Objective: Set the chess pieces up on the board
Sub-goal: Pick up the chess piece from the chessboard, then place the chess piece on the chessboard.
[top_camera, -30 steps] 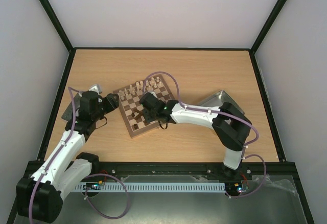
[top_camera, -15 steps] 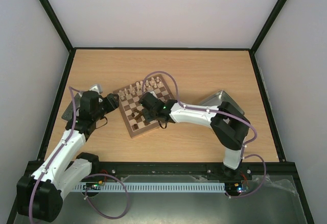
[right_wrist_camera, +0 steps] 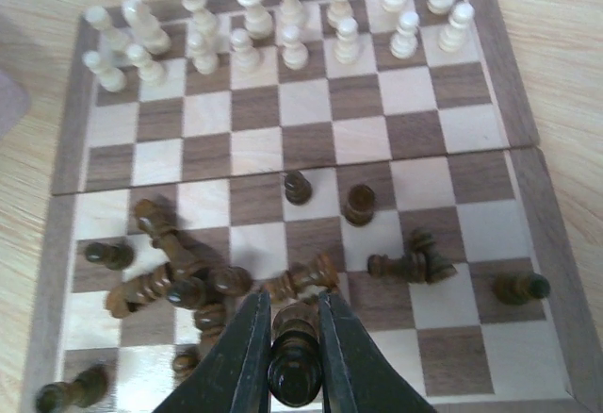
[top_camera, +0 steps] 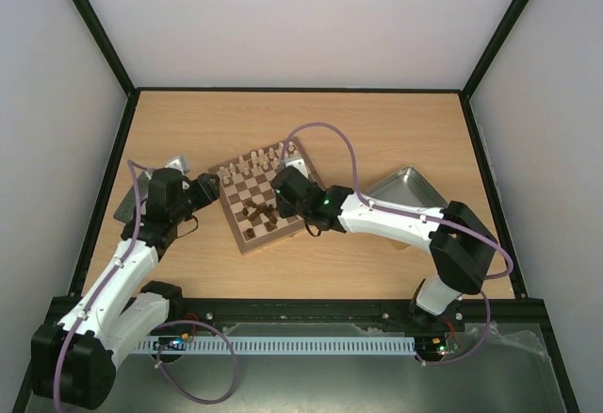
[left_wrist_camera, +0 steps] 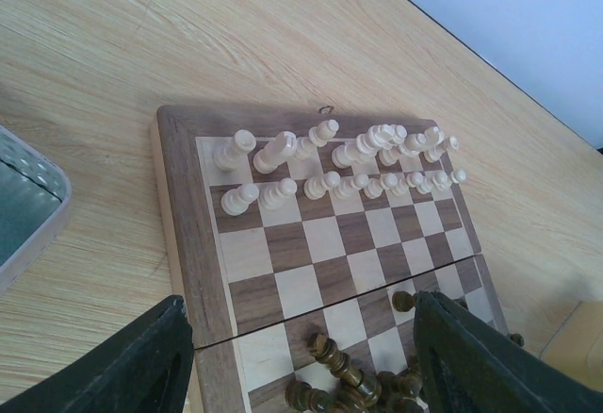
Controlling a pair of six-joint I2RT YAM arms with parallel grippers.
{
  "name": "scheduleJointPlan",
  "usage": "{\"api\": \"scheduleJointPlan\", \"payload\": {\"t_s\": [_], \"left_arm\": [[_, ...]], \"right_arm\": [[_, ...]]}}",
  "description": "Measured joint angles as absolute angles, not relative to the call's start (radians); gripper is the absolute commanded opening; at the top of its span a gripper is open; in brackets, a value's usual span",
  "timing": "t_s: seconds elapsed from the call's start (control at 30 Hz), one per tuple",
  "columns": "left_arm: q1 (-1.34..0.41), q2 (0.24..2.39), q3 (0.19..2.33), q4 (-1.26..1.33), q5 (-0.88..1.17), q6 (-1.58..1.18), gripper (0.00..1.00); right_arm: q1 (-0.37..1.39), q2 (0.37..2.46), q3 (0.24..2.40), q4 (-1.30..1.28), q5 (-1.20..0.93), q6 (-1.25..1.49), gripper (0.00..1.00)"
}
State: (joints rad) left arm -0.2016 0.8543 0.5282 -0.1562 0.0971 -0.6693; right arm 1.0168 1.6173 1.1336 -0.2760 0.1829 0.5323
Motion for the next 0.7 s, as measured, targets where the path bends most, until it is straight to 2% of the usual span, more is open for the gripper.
{"api": "scheduleJointPlan", "payload": {"t_s": [0.33, 0.7], "left_arm": [[-0.202, 0.855, 0.526, -0.156, 0.097, -0.672, 0.66], [-0.202, 0.857, 0.522, -0.156, 0.097, -0.680, 0.66]], "right_arm": [[1.017, 1.618, 1.022, -0.281, 0.222, 0.569, 0.13], [1.017, 1.677, 1.013, -0.223, 0.137, 0.584, 0.13]]}}
